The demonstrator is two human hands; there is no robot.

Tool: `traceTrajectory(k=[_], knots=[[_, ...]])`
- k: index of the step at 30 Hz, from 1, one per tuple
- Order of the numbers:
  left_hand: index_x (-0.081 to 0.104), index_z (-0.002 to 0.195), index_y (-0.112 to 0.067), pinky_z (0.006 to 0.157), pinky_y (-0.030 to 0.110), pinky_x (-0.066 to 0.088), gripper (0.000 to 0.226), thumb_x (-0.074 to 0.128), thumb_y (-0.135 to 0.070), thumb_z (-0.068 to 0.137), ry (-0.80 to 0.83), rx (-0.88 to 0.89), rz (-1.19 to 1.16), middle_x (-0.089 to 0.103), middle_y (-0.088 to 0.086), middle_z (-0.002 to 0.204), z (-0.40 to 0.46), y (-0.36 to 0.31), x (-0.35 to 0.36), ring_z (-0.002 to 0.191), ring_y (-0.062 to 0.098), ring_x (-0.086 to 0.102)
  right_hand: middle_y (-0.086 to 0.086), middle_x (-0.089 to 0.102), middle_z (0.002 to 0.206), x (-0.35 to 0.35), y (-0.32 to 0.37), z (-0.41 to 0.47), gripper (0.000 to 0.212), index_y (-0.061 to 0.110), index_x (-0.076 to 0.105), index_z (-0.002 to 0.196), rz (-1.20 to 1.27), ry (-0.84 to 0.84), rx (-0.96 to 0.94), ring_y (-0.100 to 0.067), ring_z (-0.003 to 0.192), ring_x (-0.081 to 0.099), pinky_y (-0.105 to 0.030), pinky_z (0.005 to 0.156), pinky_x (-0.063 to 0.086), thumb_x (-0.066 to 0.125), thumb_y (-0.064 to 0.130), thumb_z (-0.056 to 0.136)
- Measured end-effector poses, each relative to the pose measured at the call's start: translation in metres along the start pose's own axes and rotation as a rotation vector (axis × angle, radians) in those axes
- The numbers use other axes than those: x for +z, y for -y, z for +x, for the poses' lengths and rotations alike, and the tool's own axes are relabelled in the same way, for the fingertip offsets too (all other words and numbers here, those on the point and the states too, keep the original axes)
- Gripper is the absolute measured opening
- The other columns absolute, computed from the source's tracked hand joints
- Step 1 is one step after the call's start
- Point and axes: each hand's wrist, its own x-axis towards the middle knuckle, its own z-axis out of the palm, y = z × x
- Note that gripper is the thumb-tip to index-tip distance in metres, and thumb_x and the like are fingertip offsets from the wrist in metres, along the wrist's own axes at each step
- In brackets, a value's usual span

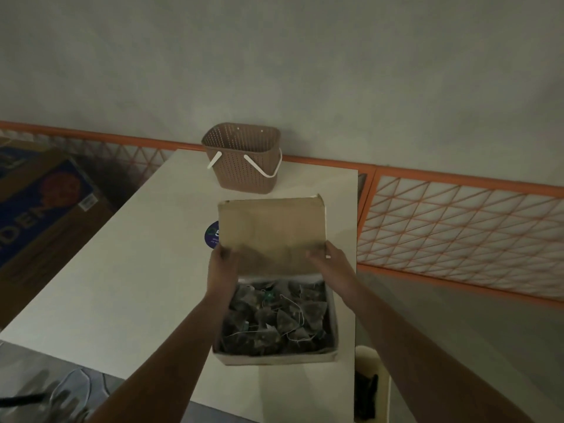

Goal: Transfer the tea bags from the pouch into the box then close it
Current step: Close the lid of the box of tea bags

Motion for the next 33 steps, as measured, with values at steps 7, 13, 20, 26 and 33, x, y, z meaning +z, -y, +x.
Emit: traceTrajectory(k=[7,13,20,26,33], knots=[[0.032,0.158,-0.022,0.109,0.026,0.022,0.06,0.029,-0.053,0.108,-0.093,0.013,-0.284,0.036,-0.001,0.159,-0.033,-0.054,-0.005,0.148,0.018,0.03,0.003,0.046,0.128,-0.015,0.038,-0.04,0.05,0.033,0.04,0.144,0.181,-0.052,-0.126,-0.012,0.114,0.043,-0.03,0.092,0.032,0.036,0.056,0.099],[0.062,0.129,-0.024,0.115,0.042,0.036,0.055,0.058,-0.059,0.087,-0.216,-0.039,-0.22,0.056,0.008,0.139,-0.073,-0.019,-0.02,0.131,0.025,0.048,-0.003,0.05,0.105,-0.019,0.012,-0.078,0.064,0.008,0.061,0.111,0.232,-0.122,0.0,-0.02,0.104,0.052,-0.038,0.095,0.046,0.039,0.066,0.093],[0.068,0.132,-0.016,0.08,0.025,0.05,0.045,0.076,-0.02,0.088,-0.151,-0.16,-0.158,0.061,0.021,0.127,-0.125,0.032,-0.041,0.088,0.021,0.062,-0.003,0.059,0.078,-0.013,-0.035,-0.106,0.034,0.016,0.058,0.127,0.208,-0.063,0.116,-0.012,0.057,0.055,-0.026,0.059,0.05,0.064,0.016,0.093],[0.058,0.142,-0.009,0.094,0.037,0.057,0.056,0.075,-0.006,0.089,-0.121,-0.166,0.022,0.062,0.022,0.119,-0.134,0.057,-0.045,0.091,0.029,0.066,-0.01,0.064,0.086,0.009,-0.075,-0.114,0.054,0.012,0.047,0.141,0.124,-0.073,0.205,-0.014,0.059,0.056,-0.028,0.054,0.045,0.067,0.022,0.092],[0.045,0.152,-0.01,0.102,0.033,0.044,0.061,0.068,-0.01,0.096,-0.135,-0.193,0.149,0.037,0.015,0.141,-0.142,0.067,-0.038,0.101,0.025,0.055,-0.012,0.062,0.113,0.014,-0.092,-0.121,0.065,0.021,0.029,0.151,-0.05,-0.057,0.202,-0.025,0.09,0.065,-0.028,0.067,0.048,0.059,0.037,0.095]])
